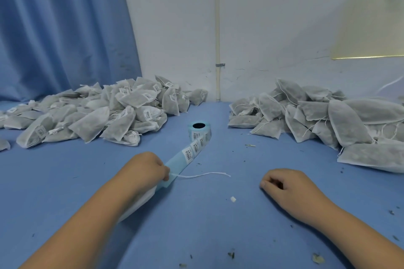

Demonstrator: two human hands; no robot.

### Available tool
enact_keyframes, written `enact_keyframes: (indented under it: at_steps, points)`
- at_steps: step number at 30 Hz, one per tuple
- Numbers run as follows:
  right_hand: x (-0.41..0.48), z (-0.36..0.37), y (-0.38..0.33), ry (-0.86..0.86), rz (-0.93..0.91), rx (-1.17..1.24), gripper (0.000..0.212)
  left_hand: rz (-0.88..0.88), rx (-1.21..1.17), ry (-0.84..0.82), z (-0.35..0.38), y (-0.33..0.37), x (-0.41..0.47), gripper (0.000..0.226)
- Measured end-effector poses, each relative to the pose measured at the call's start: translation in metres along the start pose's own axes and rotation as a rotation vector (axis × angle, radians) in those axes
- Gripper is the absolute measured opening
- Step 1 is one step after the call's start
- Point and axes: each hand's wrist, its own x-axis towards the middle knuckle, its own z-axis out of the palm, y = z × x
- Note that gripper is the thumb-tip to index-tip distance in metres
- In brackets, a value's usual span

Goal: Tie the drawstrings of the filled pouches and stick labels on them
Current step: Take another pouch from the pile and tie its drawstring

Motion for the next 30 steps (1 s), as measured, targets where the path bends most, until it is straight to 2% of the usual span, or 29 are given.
enact_keyframes:
  at_steps: [4,6,12,15,17,21,25,30]
  points:
    - [-0.002,-0.001,0.000,0.001,-0.001,0.010,0.023,0.010,0.076,0.202,0.004,0.004,-0.002,0.028]
    - [-0.003,-0.002,0.000,0.005,-0.003,0.018,0.023,0.018,0.061,0.232,0.006,0.011,0.001,0.028]
    - [-0.006,0.004,-0.008,0.042,-0.037,0.041,0.015,0.046,-0.166,0.297,0.029,0.031,0.014,0.033]
    - [-0.003,0.013,-0.024,-0.009,-0.063,0.068,0.012,0.021,-0.336,0.333,0.037,0.025,0.025,0.036]
    - [0.007,0.020,-0.039,-0.065,-0.091,0.072,0.010,-0.005,-0.497,0.304,0.038,0.020,0.032,0.034]
    - [0.054,0.036,-0.076,-0.070,-0.086,0.123,0.007,-0.123,-0.916,0.113,0.036,0.013,0.038,0.026]
    - [0.111,0.061,-0.102,-0.044,0.020,0.184,0.005,-0.097,-1.009,-0.018,0.037,0.008,0.037,0.023]
    - [0.135,0.107,-0.101,0.019,0.076,0.152,0.010,-0.088,-1.093,-0.084,0.038,0.003,0.037,0.026]
